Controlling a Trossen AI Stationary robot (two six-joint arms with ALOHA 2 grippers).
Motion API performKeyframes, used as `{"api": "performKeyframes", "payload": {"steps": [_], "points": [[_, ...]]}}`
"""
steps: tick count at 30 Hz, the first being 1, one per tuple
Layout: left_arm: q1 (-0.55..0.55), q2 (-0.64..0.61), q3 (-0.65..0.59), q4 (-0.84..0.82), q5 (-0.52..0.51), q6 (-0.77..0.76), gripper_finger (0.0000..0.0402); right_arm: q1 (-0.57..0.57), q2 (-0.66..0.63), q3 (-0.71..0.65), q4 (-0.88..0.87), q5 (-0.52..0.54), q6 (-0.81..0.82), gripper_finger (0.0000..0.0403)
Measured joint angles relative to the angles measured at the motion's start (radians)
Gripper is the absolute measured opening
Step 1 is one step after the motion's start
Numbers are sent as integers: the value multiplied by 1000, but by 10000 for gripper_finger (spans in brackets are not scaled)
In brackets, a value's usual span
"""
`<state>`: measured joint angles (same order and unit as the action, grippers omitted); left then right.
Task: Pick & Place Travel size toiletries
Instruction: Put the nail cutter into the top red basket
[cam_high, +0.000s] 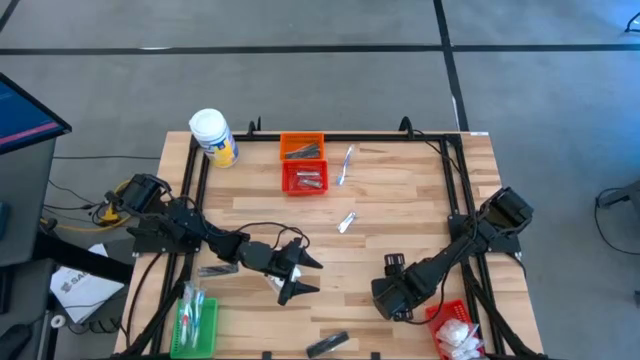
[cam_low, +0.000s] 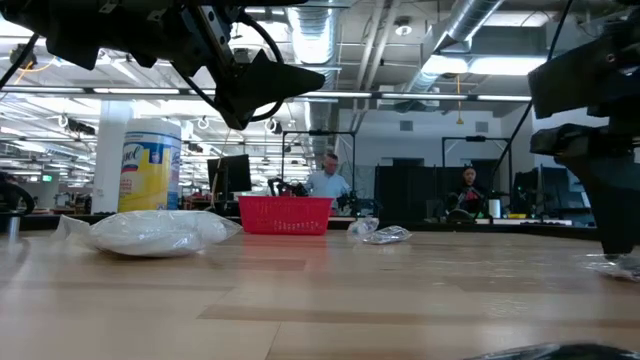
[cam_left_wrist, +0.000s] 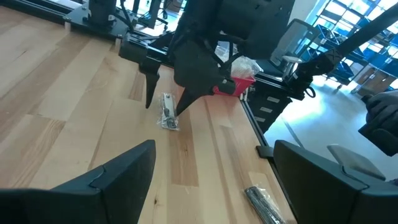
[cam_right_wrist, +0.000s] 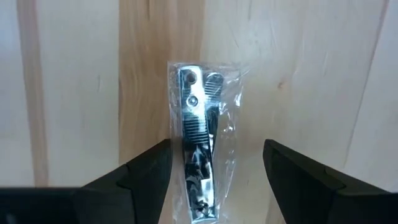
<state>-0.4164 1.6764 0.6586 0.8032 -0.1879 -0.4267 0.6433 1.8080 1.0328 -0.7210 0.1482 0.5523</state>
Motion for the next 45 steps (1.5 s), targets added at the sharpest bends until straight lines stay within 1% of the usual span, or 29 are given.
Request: {"api": "performKeyframes", "payload": {"steps": [4,15,19,27,32,35,38,40,45], "points": [[0,0,0,-1,-3,0,319,1,0,0,-4,-19,25,244],[0,0,0,-2,-3,0,319,1,0,2,-17,-54,29,239],[0,0,0,-2,-3,0,319,-8,0,2,-16,-77,28,209],[0,0,0,-2,-2,0,319,-7,0,2,-28,-101,21,114],[0,0,0,-3,2,0,319,-7,0,1,-31,-102,13,73],[0,0,0,-4,3,0,319,-9,0,1,-31,-101,12,61],[0,-4,0,-25,45,-2,319,-12,0,4,-33,-101,11,59],[0,-36,-1,-70,65,-2,319,-12,2,14,-38,-102,-8,62],[0,-175,-1,-256,39,2,319,-17,5,61,-31,-101,-79,66]]}}
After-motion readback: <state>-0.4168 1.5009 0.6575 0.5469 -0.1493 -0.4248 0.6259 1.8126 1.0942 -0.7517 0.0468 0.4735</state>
